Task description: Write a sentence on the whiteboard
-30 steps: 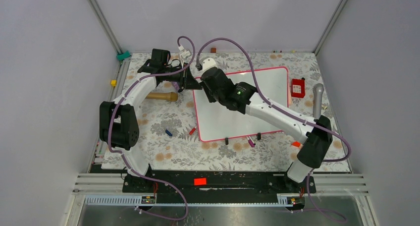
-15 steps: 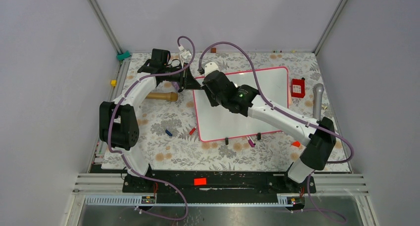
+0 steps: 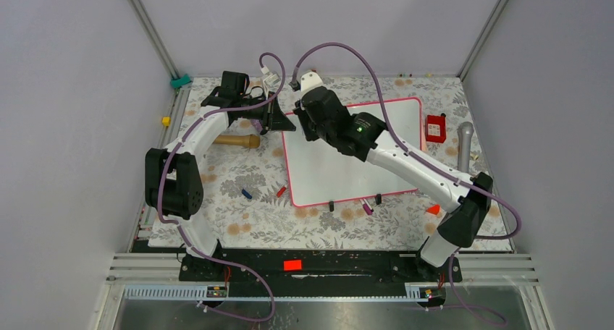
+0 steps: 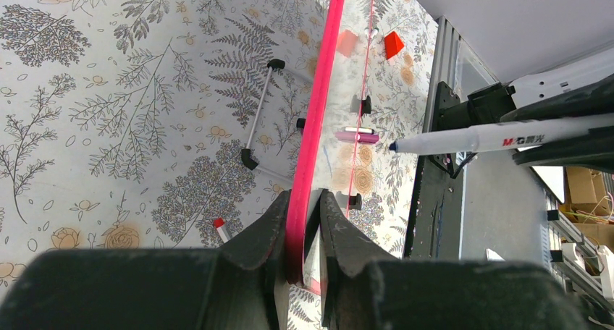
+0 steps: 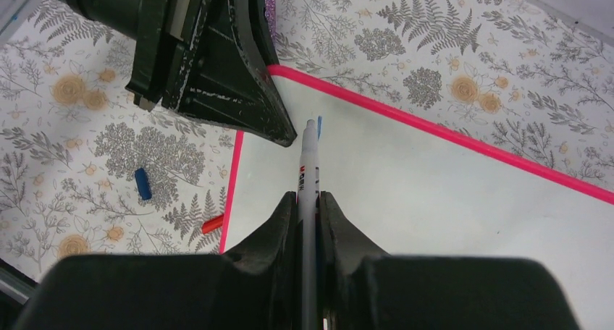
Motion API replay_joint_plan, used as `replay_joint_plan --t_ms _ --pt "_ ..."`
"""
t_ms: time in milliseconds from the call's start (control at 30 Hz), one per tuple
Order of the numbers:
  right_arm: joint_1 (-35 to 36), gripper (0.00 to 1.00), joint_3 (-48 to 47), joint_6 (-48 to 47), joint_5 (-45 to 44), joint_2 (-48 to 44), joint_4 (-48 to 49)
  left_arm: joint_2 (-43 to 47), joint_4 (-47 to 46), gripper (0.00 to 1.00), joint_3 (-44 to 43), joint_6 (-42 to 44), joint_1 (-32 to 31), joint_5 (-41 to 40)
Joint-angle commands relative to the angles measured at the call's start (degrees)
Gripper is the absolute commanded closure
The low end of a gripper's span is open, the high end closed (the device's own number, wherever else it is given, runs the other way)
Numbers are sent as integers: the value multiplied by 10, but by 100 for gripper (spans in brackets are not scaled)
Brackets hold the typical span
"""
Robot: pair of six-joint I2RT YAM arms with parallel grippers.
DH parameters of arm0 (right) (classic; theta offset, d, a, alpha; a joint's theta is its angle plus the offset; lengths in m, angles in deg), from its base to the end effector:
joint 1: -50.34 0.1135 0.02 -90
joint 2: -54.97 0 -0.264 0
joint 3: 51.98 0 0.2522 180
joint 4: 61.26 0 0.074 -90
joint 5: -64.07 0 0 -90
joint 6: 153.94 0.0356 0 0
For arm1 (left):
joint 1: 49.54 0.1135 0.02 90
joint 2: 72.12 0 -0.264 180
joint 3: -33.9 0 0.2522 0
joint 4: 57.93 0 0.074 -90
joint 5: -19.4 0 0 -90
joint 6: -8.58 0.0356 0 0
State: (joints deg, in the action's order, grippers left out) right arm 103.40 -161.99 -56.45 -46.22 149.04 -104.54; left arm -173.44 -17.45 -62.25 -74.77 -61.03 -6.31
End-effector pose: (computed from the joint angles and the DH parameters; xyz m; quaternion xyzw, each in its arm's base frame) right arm 0.2362 0.2936 0.3968 -0.2412 0.8107 0.1281 0.5179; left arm 0.3714 -0.1082 0.2857 0.3219 0.7426 -0.5058 0.2985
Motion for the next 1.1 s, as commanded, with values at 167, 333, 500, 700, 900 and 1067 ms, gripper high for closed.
replay_joint_plan --t_ms 167,333,500,700,900,1067 --pt "-14 100 -45 -13 2 31 -8 -6 14 92 14 83 -16 -121" --pt "-16 100 -42 -13 3 34 -7 -7 13 92 14 83 -16 -121" --pt "-19 100 -40 -11 -6 42 -8 -7 14 92 14 83 -16 -122" --pt "-20 100 -25 -7 -11 41 -8 -7 14 92 14 84 -16 -124" --pt "-20 100 9 -2 -19 23 -7 -9 14 92 14 83 -16 -125" --pt "-20 100 45 -1 -26 -2 -8 -9 14 92 14 82 -16 -126"
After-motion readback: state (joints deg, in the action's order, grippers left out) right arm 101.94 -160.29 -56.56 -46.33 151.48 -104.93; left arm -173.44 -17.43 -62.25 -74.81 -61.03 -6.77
